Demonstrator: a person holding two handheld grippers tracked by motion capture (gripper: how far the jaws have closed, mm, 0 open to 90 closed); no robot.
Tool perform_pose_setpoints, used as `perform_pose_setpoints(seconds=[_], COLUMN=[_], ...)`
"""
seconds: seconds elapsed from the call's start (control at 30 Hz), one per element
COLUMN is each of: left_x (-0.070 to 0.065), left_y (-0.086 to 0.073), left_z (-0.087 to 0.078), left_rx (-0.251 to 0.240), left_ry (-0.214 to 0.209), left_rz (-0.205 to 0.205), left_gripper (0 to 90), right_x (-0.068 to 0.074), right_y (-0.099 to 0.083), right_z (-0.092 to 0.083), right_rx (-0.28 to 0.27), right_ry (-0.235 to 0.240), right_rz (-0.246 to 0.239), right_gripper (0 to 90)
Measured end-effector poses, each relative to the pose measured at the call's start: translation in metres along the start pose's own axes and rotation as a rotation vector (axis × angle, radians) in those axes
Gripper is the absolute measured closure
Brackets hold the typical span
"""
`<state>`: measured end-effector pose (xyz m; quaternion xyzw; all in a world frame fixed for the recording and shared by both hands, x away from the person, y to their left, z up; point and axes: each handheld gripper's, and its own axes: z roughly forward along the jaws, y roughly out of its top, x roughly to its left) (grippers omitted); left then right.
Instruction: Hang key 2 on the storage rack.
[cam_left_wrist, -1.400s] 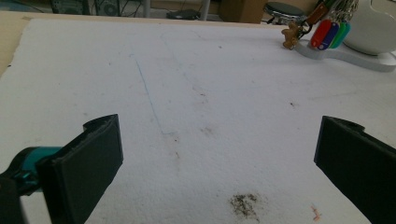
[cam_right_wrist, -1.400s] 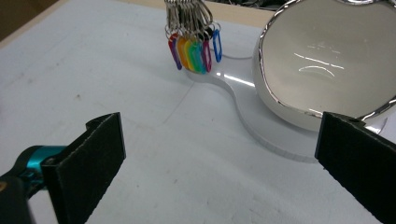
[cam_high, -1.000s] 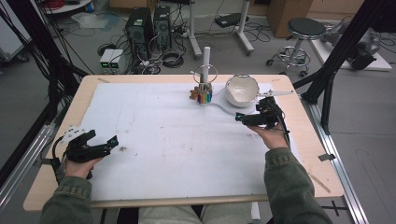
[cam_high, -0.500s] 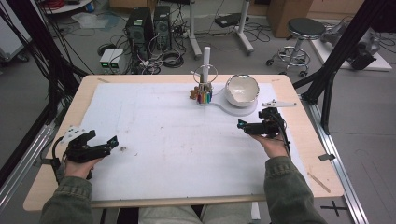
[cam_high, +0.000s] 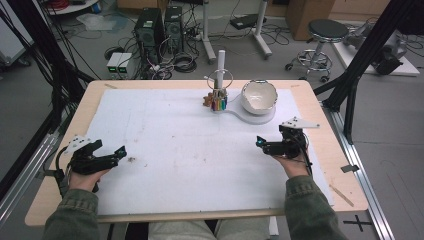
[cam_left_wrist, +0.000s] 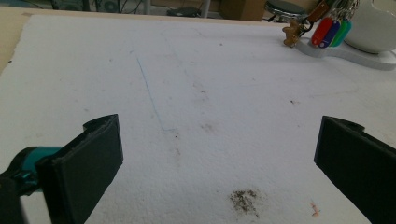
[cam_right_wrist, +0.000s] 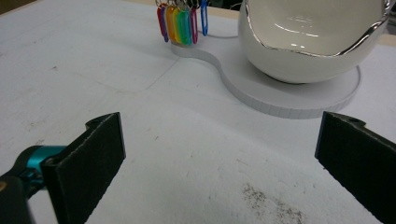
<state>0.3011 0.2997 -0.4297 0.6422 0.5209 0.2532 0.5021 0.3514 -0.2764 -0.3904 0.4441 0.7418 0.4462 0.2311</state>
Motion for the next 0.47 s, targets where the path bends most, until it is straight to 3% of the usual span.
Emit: perform_pose_setpoints(seconds=[0.13,0.47], left_x=[0.0,-0.001], left_y=[0.0,0.0], left_z=[0.0,0.002], left_rx=[0.001,0.001], left_ry=[0.001,-0.012], left_rz=[0.002,0.008], left_gripper=[1.7,1.7], right_x=[-0.001,-0.002], right_y=[-0.009,-0.02], right_z=[-0.005,-0.007], right_rx=[-0.034,-0.047], right_ry=[-0.03,-0.05], right_rz=[-0.004,-0.013], right_gripper=[0.8,0.8])
